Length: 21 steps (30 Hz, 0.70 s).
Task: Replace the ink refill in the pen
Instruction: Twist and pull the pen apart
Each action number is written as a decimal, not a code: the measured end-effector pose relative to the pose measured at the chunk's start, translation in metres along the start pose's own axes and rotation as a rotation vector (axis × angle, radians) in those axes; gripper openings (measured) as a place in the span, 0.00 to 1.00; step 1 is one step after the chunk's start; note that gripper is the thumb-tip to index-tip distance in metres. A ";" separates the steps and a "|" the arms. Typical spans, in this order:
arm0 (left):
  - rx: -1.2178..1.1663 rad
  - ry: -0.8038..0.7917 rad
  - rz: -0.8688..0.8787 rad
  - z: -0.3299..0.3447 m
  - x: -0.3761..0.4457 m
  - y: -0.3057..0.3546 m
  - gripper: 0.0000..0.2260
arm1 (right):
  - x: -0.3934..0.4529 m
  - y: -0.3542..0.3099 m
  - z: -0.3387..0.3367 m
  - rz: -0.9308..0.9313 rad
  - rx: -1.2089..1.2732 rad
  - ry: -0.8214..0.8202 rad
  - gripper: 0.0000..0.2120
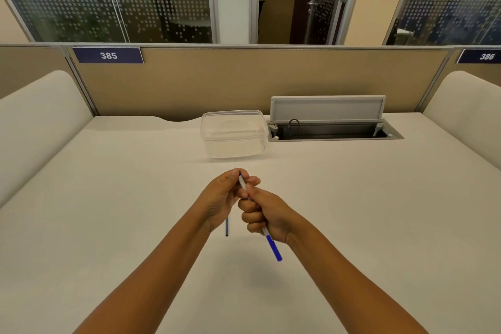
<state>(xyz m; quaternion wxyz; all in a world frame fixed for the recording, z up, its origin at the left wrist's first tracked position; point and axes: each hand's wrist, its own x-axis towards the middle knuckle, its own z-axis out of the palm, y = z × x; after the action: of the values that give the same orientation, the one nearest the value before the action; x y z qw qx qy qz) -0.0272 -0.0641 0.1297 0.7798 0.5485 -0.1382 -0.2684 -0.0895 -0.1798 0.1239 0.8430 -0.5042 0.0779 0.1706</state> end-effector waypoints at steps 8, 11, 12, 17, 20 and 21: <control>0.112 0.131 0.014 0.004 0.003 -0.014 0.14 | 0.006 0.019 -0.001 -0.027 0.051 0.068 0.17; 0.146 0.162 0.051 0.002 0.002 -0.017 0.14 | 0.009 0.022 0.001 -0.080 -0.232 0.182 0.17; 0.148 0.170 0.056 0.002 0.002 -0.018 0.14 | 0.010 0.023 0.003 -0.104 -0.365 0.240 0.17; 0.217 0.272 0.080 0.011 0.002 -0.017 0.14 | 0.014 0.037 0.006 -0.350 -1.126 0.558 0.16; 0.253 0.382 0.083 0.017 0.001 -0.018 0.13 | 0.011 0.040 0.002 -0.418 -1.307 0.647 0.16; 0.237 0.389 0.081 0.017 0.001 -0.018 0.12 | 0.011 0.039 0.003 -0.430 -1.307 0.657 0.15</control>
<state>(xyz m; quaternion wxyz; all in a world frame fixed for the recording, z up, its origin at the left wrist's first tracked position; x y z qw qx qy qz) -0.0400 -0.0827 0.1189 0.7319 0.6717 -0.0378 -0.1078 -0.0941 -0.1579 0.0896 0.3211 -0.9296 0.1080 -0.1449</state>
